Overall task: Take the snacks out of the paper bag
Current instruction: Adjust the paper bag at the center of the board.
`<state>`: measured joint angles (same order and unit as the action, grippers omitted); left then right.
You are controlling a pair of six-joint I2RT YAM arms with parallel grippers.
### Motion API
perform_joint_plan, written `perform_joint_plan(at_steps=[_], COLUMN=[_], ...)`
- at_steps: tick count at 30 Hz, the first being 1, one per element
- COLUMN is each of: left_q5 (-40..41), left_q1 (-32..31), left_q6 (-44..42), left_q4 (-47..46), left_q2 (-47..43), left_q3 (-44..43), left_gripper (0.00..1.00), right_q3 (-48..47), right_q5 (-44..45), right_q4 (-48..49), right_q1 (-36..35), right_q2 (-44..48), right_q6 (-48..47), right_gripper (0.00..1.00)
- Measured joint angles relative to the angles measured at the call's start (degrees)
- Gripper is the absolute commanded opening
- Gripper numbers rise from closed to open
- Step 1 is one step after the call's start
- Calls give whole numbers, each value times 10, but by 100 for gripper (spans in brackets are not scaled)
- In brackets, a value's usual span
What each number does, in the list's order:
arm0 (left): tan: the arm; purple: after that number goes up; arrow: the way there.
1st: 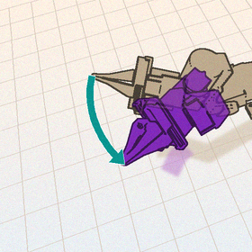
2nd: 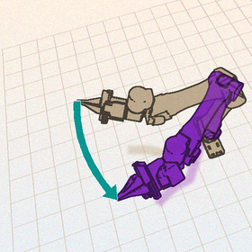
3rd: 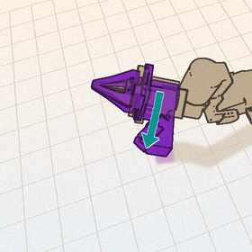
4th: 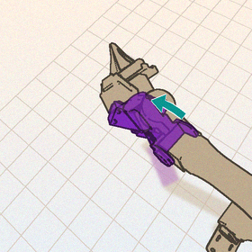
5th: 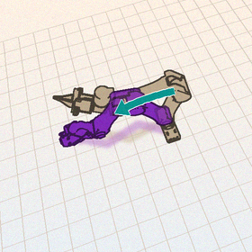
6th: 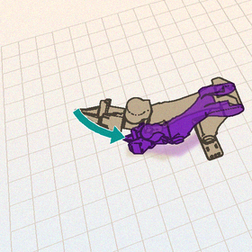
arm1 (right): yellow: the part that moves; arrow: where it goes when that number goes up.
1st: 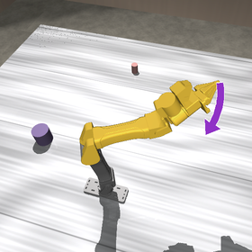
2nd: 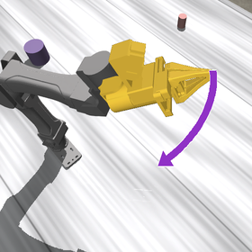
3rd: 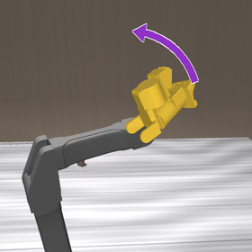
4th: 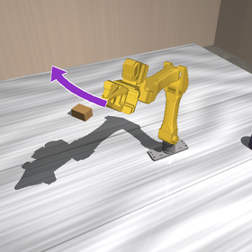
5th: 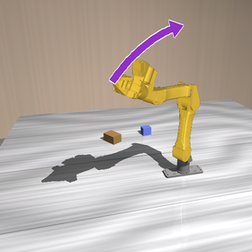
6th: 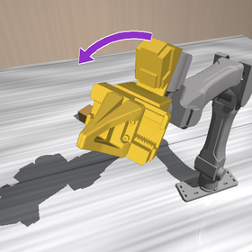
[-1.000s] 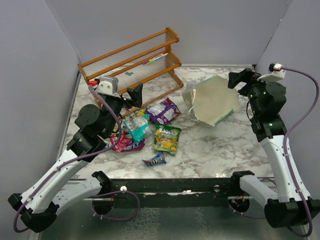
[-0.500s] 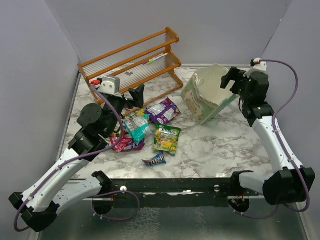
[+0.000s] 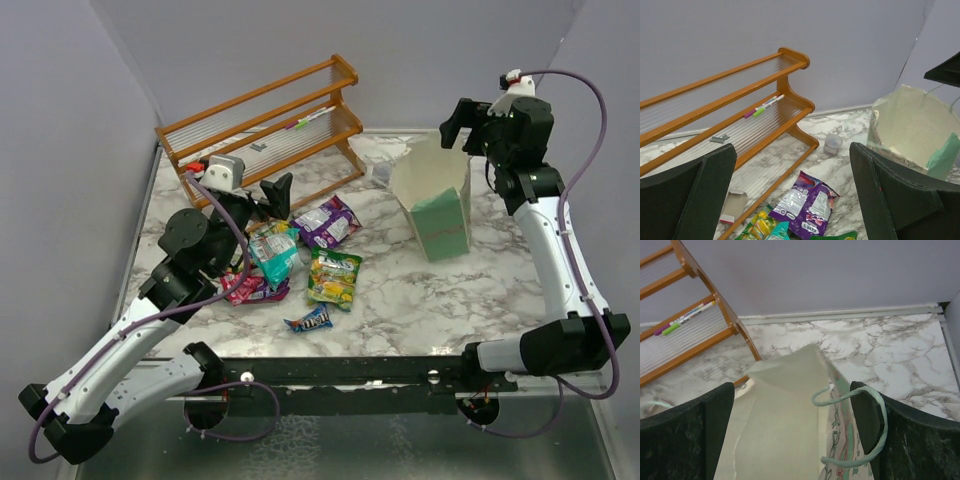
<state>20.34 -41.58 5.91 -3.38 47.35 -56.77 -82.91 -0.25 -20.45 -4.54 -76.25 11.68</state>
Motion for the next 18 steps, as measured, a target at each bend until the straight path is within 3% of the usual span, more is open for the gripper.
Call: perform_joint_plan(at_steps=[9,18], left_q5=[-19,-84], left_q1=[0,0], left_q6=[8,35], left_q4=[0,6], left_q2=[-3,42], left_q3=[0,0], left_gripper=[99,99], right_q3=[-100,-115], right_q5=[-52,-56], right_q4=[-121,-195], right_q1=[0,0], right_q2=[-87,-94], right_q6=[-15,-19], right_gripper=[99,99])
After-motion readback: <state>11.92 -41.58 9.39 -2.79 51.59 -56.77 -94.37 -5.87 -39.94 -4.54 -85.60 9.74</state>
